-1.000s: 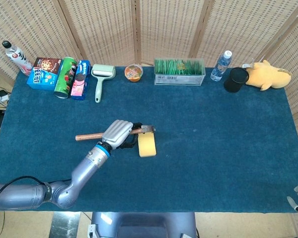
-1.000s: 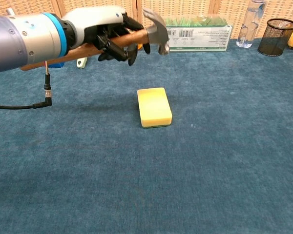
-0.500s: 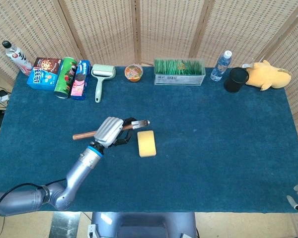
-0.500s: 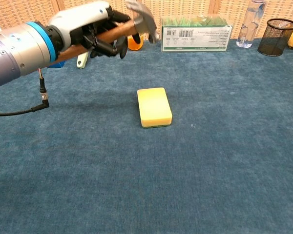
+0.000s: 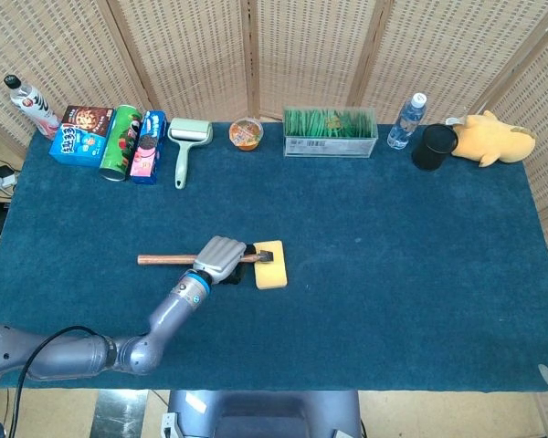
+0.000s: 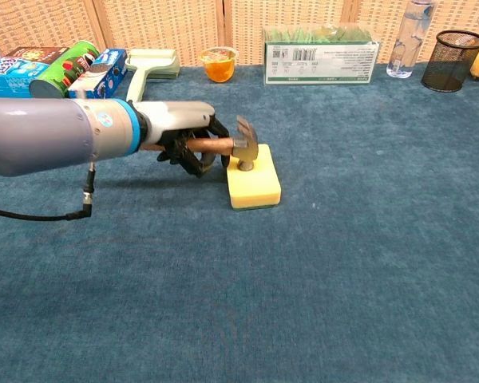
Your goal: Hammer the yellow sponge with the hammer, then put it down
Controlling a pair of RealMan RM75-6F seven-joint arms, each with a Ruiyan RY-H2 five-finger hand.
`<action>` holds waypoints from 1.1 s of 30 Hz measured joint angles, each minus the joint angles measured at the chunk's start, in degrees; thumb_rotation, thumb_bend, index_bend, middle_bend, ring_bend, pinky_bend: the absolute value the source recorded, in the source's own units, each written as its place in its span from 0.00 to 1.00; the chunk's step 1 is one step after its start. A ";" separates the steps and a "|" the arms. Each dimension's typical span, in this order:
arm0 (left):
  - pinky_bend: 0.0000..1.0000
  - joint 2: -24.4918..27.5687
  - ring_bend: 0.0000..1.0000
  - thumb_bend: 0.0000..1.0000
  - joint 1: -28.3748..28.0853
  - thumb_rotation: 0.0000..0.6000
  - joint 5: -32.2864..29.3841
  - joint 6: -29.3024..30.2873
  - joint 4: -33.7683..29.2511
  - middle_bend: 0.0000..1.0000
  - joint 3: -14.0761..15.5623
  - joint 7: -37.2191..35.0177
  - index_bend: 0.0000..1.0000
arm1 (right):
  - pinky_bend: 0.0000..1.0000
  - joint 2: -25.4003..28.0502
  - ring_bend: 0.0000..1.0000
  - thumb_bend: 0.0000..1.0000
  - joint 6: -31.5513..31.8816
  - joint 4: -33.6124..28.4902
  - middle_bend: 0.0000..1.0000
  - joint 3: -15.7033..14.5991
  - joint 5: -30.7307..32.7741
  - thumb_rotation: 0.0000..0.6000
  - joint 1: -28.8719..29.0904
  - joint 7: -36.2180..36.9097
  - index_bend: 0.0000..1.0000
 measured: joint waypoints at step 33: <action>0.71 16.39 0.75 0.67 17.64 1.00 24.60 5.68 -9.56 0.72 2.48 -25.30 0.56 | 0.35 0.55 0.52 0.22 -0.57 -4.93 0.61 -0.40 -2.83 1.00 1.92 -6.14 0.53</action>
